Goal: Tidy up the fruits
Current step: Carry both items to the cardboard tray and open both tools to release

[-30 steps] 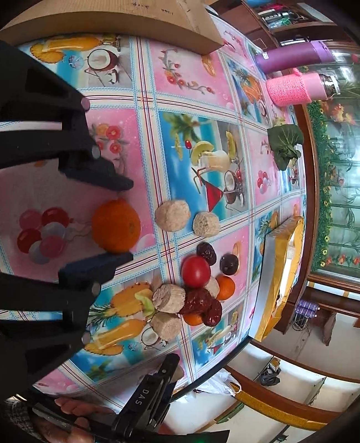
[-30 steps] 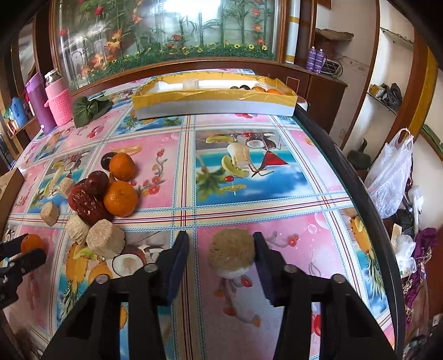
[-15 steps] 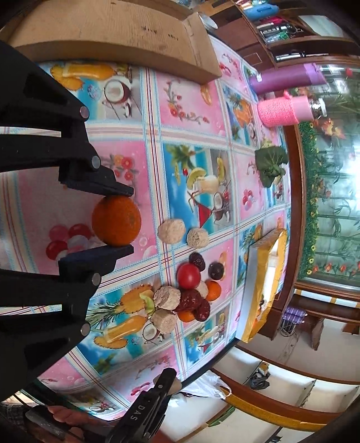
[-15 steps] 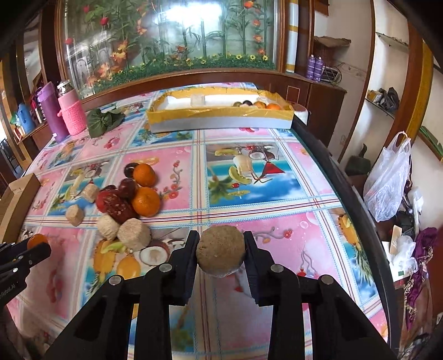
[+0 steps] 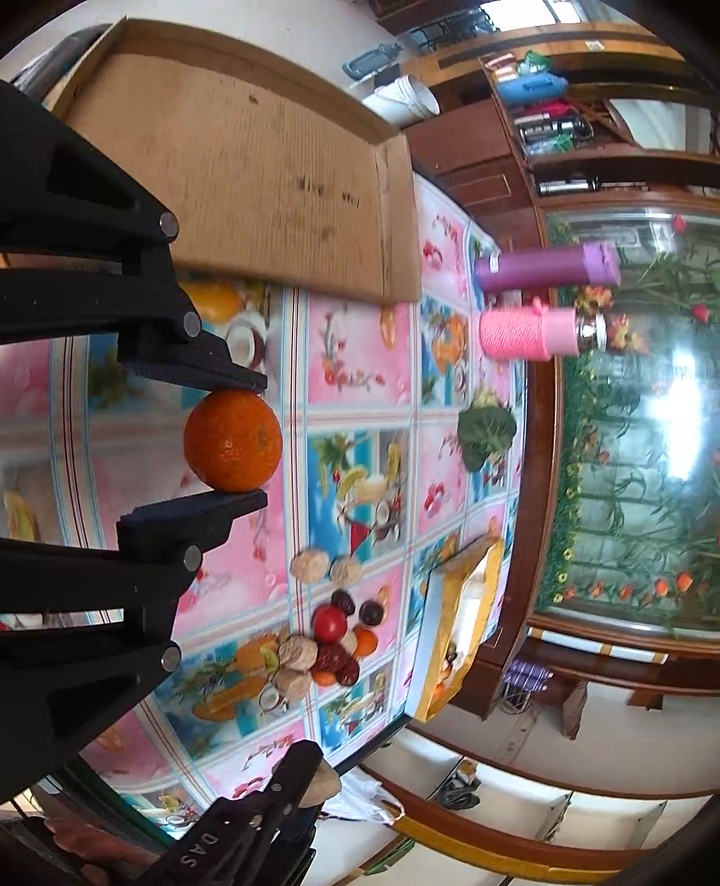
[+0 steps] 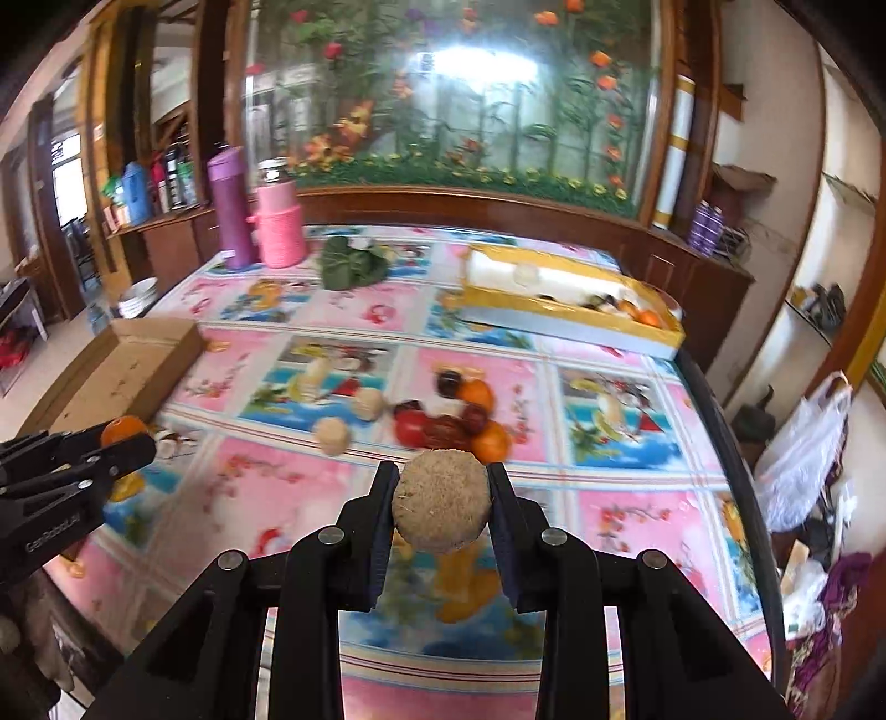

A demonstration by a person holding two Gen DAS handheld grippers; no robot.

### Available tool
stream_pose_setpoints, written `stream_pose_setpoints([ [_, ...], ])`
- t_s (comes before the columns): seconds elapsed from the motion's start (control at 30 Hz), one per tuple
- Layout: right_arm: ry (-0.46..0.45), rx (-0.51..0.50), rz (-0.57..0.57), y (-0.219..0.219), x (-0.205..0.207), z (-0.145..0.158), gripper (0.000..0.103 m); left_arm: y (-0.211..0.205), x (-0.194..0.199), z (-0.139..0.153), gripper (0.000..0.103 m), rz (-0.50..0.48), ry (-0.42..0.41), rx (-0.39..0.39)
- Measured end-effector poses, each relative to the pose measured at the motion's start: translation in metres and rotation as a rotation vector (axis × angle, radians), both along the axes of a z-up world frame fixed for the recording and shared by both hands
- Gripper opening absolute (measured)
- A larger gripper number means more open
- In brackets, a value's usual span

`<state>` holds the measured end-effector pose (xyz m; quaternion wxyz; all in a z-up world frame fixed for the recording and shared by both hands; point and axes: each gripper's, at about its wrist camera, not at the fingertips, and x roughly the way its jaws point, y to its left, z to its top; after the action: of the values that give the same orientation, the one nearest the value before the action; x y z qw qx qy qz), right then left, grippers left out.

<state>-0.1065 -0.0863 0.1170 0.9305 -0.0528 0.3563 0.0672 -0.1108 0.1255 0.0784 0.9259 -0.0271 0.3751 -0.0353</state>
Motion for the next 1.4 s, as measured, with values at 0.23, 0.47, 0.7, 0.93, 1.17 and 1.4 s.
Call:
stream_pose_setpoints([
  [0.23,0.016,0.02,0.174,0.079,0.006,0.007,0.034,0.055,0.003,0.009,0.033,0.087,-0.016,0.064],
  [0.47,0.016,0.075,0.331,0.157,0.031,0.016,0.034,0.118,0.026,0.02,0.033,0.179,-0.011,0.105],
  [0.7,0.059,0.134,0.44,0.228,0.077,0.01,0.034,0.189,0.08,0.022,0.034,0.266,0.052,0.096],
  [0.93,0.148,0.109,0.486,0.286,0.125,-0.025,0.034,0.232,0.141,-0.016,0.033,0.293,0.202,-0.004],
  [1.17,0.246,0.101,0.474,0.304,0.163,-0.058,0.034,0.24,0.161,-0.049,0.034,0.293,0.284,-0.085],
  [1.4,0.264,0.081,0.472,0.312,0.172,-0.069,0.034,0.245,0.165,-0.055,0.036,0.308,0.294,-0.109],
])
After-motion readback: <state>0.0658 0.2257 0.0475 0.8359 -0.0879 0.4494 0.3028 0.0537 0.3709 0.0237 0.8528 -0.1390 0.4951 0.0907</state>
